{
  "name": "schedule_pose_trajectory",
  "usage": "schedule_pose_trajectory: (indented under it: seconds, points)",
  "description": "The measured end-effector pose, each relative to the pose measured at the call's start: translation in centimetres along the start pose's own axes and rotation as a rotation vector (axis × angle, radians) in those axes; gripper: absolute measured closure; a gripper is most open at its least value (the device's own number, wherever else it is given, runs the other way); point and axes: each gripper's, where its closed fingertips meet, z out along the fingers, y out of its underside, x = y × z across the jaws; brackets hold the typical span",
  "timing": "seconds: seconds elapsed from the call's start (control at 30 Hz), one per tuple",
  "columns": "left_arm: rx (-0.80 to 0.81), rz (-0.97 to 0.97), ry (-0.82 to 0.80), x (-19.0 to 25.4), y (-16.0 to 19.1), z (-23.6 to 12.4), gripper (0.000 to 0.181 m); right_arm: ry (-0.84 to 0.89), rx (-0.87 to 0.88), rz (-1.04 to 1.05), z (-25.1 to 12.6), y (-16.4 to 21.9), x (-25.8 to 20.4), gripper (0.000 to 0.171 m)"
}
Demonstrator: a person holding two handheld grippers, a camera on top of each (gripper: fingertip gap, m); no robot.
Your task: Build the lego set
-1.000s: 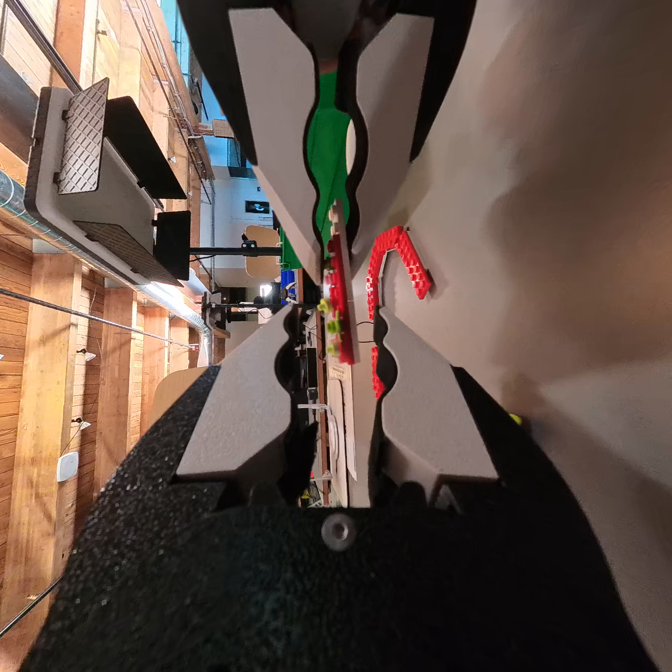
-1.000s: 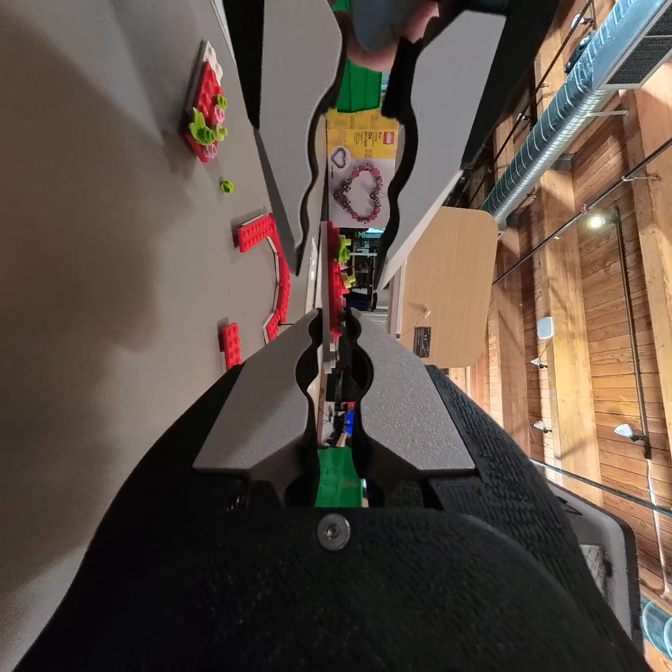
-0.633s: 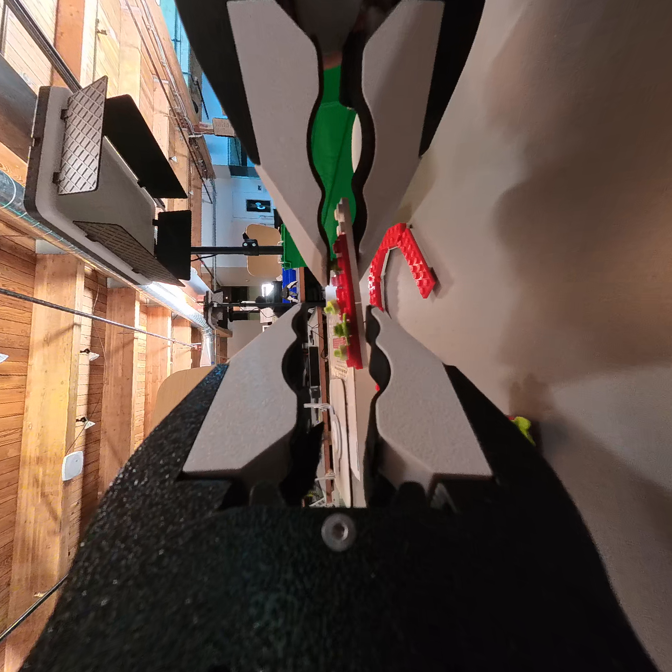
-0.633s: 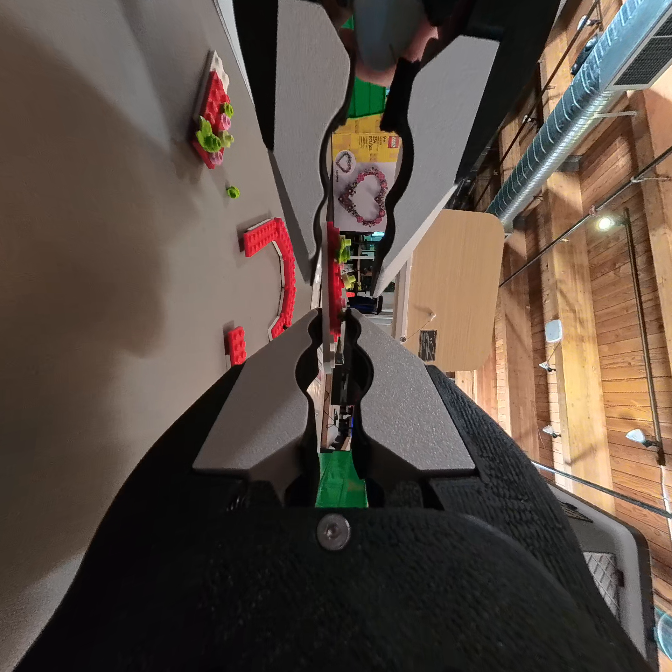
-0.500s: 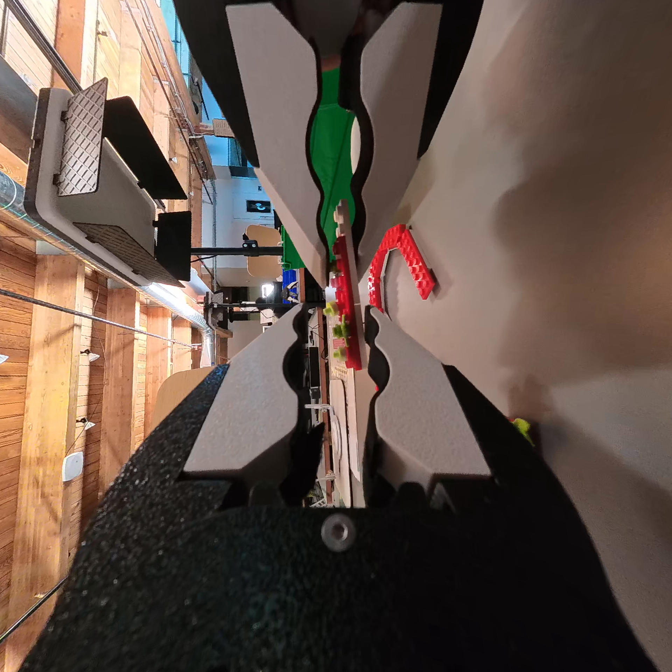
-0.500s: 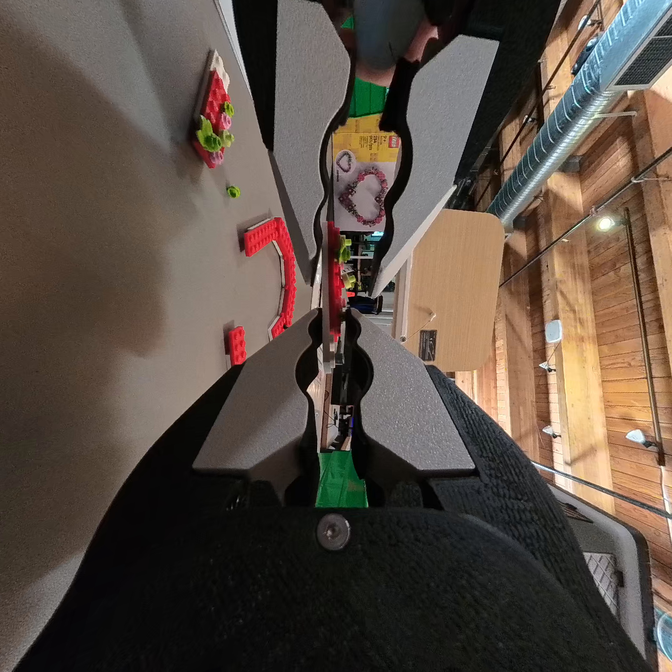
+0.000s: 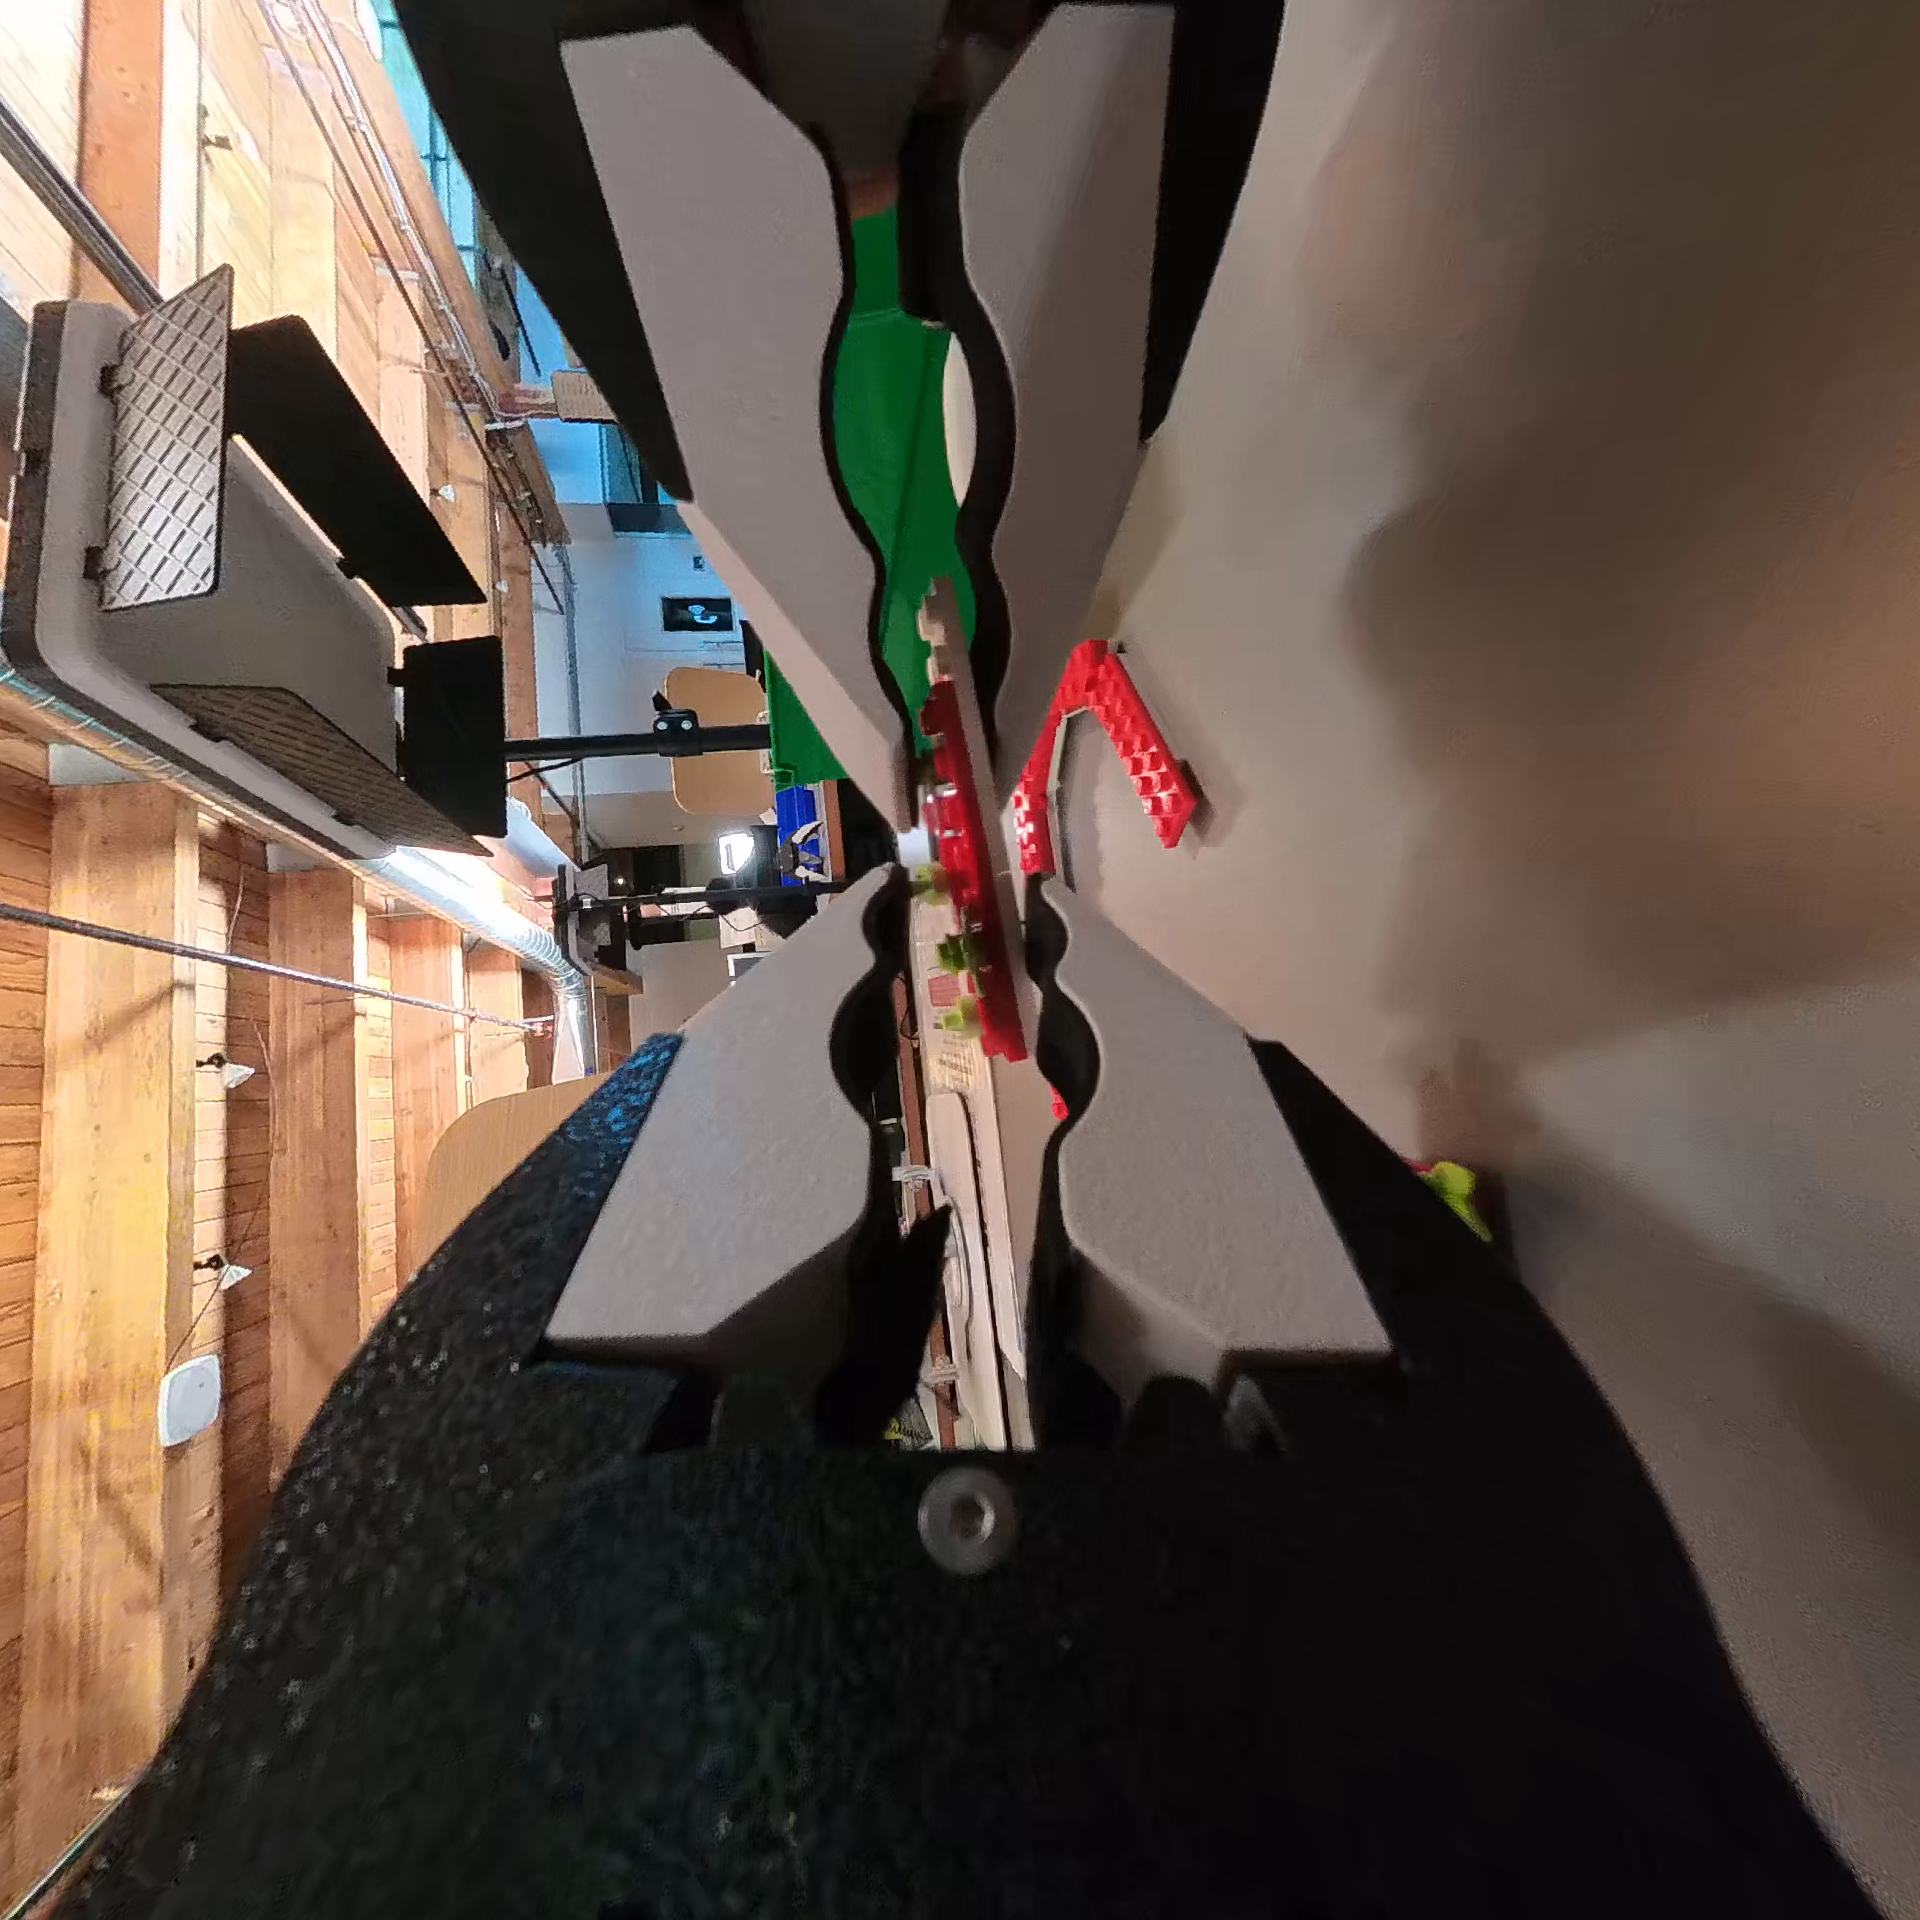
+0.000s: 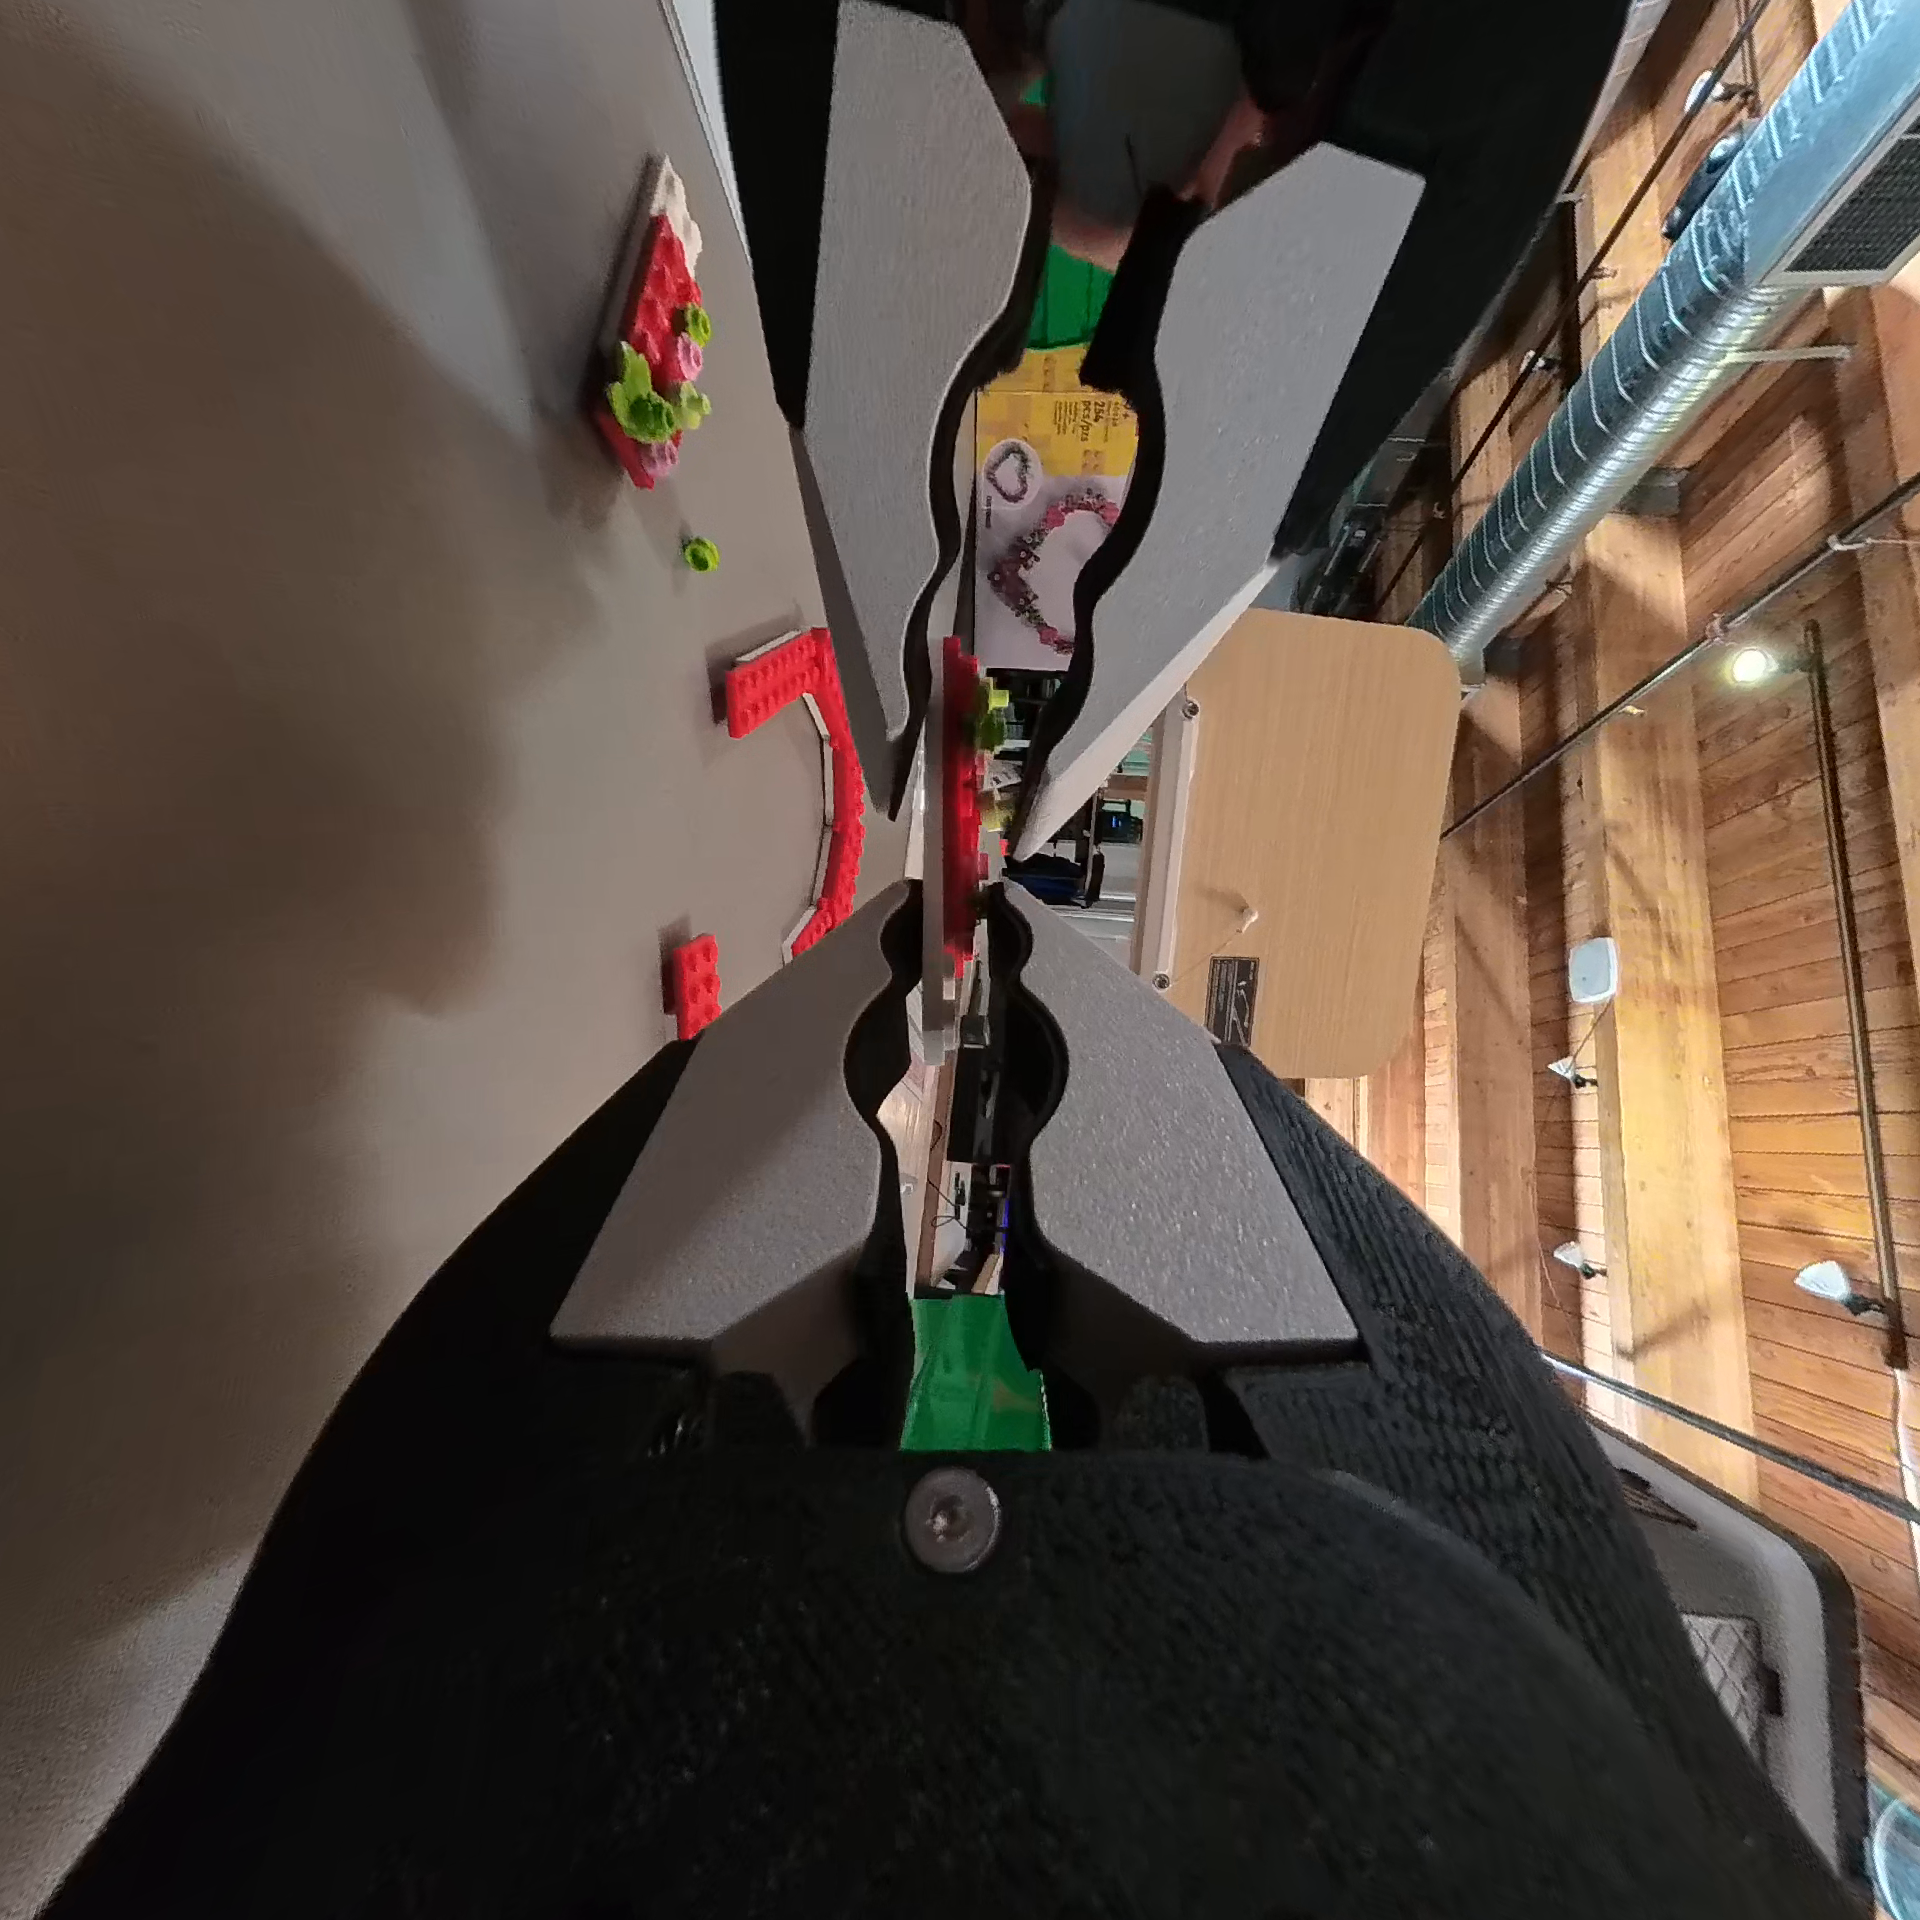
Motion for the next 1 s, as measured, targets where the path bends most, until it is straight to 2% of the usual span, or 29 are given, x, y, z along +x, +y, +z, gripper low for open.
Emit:
schedule_pose_trajectory:
  seconds: [0.3, 0.53, 1.0]
  points:
    - [0.019, -0.006, 0.046, 0.3, 0.0, -0.2, 0.169, -0.039, 0.000, -0.005, 0.2, -0.1, -0.8, 0.162]
    - [0.085, -0.096, 0.078, 0.4, -0.7, -0.6, 0.165, -0.019, 0.004, 0.015, 0.1, -0.1, -0.3, 0.162]
    - [0.034, -0.248, 0.149, 1.2, -0.1, 0.3, 0.161, -0.050, 0.016, 0.010, 0.1, -0.4, -0.9, 0.162]
